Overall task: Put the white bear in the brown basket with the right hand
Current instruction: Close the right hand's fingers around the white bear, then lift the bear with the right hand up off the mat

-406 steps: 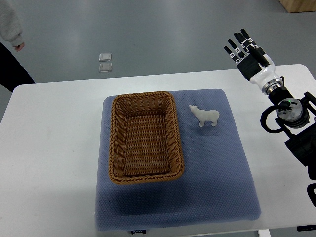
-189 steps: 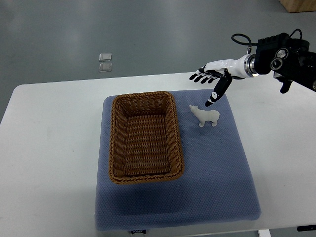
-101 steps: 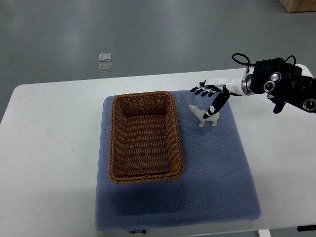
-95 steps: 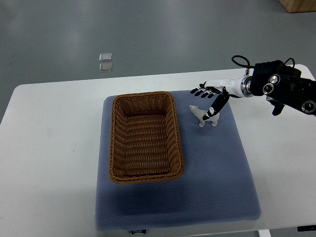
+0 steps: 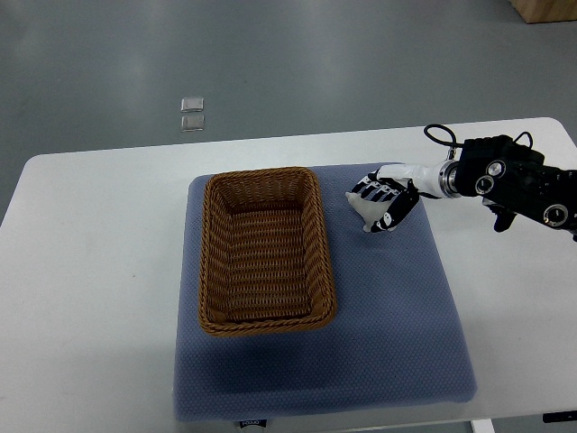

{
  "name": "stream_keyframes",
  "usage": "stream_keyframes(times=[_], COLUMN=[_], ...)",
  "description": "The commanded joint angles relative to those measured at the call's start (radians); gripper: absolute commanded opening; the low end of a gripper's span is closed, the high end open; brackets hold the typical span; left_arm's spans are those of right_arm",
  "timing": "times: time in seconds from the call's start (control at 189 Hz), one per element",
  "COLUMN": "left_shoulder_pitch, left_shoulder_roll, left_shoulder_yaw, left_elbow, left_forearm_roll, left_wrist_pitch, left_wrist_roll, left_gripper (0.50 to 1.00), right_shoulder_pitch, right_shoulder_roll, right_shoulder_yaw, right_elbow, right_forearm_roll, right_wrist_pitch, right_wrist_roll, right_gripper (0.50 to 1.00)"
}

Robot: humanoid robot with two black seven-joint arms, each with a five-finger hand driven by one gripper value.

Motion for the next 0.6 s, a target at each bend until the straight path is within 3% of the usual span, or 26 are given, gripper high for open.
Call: stream_keyframes(times=[0.0,0.058,0.069,0.158,0.338,0.597], left_shoulder_pitch=[0.0,0.0,0.0,0.0,0.0,0.002], left_shoulder_roll=[0.0,0.0,0.0,0.0,0.0,0.0], left_shoulder_yaw=[0.001,0.001,0.001,0.001,0.001,0.002], left_elbow=[0.002,0.002,0.002,0.002,0.002,0.002], left_forearm_roll=[0.0,0.0,0.0,0.0,-0.002,-0.002], left_wrist_pitch=[0.0,0.0,0.0,0.0,0.0,0.0], left_wrist_roll=[0.0,0.0,0.0,0.0,0.0,0.0], left_gripper=[1.0,1.0,1.0,1.0,1.0,1.0], right_shoulder_pitch=[-0.006,-0.007,-0.009,-0.01,0.005,0.132], right_shoulder_roll=[0.003,0.003,0.003,0.003,-0.004,-0.075], right_shoulder_yaw=[0.0,0.0,0.0,0.0,0.009,0.009], right_elbow=[0.0,0.0,0.0,0.0,0.001,0.061], right_forearm_roll=[-0.015,-0.024,-0.027,-0.035,-0.033,-0.007], right_wrist_pitch=[-0.007,-0.007,-0.008,-0.021,-0.021,0.012], right_wrist_roll=[0.0,0.0,0.0,0.0,0.0,-0.008], right_gripper=[0.719,0.658,0.625,0.5,0.5,0.5])
